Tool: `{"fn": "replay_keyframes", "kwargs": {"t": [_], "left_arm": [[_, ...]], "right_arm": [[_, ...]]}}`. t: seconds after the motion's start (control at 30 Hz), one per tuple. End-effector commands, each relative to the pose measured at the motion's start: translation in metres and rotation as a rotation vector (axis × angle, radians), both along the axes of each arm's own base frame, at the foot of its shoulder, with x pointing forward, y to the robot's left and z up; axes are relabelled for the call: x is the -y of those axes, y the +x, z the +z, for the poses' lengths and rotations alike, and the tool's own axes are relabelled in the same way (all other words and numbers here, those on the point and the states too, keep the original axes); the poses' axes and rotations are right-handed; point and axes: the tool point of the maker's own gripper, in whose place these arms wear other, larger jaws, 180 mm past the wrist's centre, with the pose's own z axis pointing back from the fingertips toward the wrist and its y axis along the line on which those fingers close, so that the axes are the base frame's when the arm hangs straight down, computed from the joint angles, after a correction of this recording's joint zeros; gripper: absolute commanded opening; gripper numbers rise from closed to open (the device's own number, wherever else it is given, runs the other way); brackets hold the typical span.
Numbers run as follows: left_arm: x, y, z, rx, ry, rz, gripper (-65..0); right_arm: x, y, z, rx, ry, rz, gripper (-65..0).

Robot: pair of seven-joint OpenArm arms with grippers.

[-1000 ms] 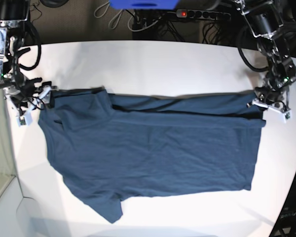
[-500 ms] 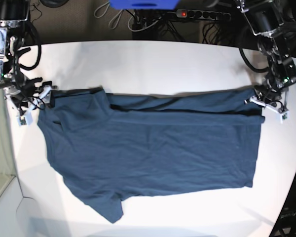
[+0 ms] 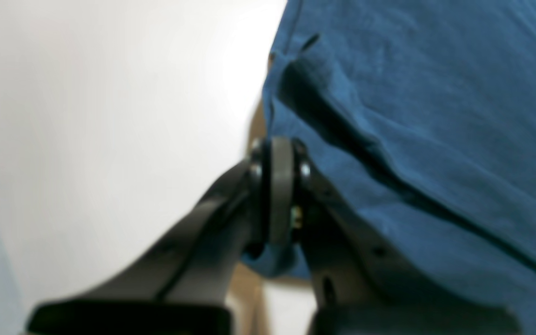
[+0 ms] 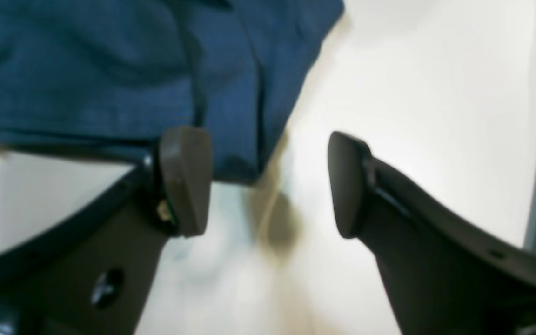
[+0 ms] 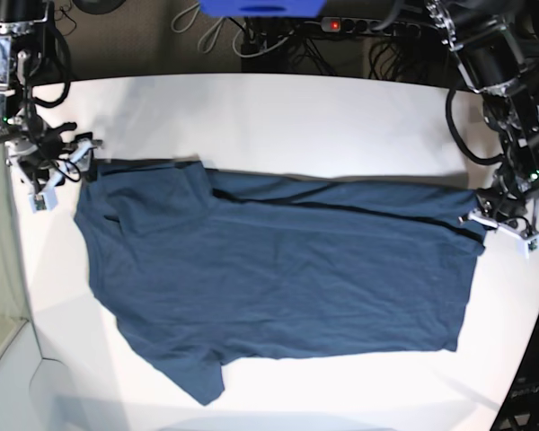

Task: Layout the t-shirt on the table in an organized manner, then fold the t-shirt properly
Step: 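Hold the fold edge with the left gripper while the right gripper adjusts it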

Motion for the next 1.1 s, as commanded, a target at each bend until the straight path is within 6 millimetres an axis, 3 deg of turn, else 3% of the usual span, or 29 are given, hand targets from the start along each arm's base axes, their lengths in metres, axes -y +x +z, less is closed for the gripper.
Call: {"fn": "replay_keyframes", "kwargs": {"t": [0.0,0.1,0.4,0.57,0.8,0.9,1.0,1.07], "left_arm": [[-0.002,0.016,0.018,0.053,0.024,-0.013,-64.8],[0.004,0.017,0.012,0.037,0.017,-0.030,-64.8],[0.003,0.014,0.002,0.021,-0.002,-0.018,-64.8],[0.001,0.013,0.002,0.020,-0.001,-0.015,-64.8],[-0.006,0.013,0.007,0.023,0.013,-0.011,-64.8],[-0.008,0.012,0.008,0.022,0.018,-0.010,-64.8],[-0.009,0.013,0.010,0.026,0.022,-0.011,-64.8],[-0.009,0.013,0.010,0.024,0.021,-0.012,-64.8]], "right_arm": [[0.005,0.008,0.012,0.042,-0.013,0.003,-24.9],[0.004,0.000,0.006,0.022,-0.010,0.003,-24.9],[-0.026,-0.005,-0.008,-0.011,0.024,0.066,-25.3],[-0.025,-0.003,-0.008,-0.008,0.024,0.062,-25.4],[-0.006,-0.006,-0.036,-0.086,0.039,-0.005,-25.5],[-0.004,-0.006,-0.038,-0.064,0.045,-0.015,-25.6],[-0.004,-0.003,-0.035,-0.036,0.048,-0.017,-30.6],[-0.003,-0.003,-0.035,-0.036,0.046,-0.016,-38.8]]}}
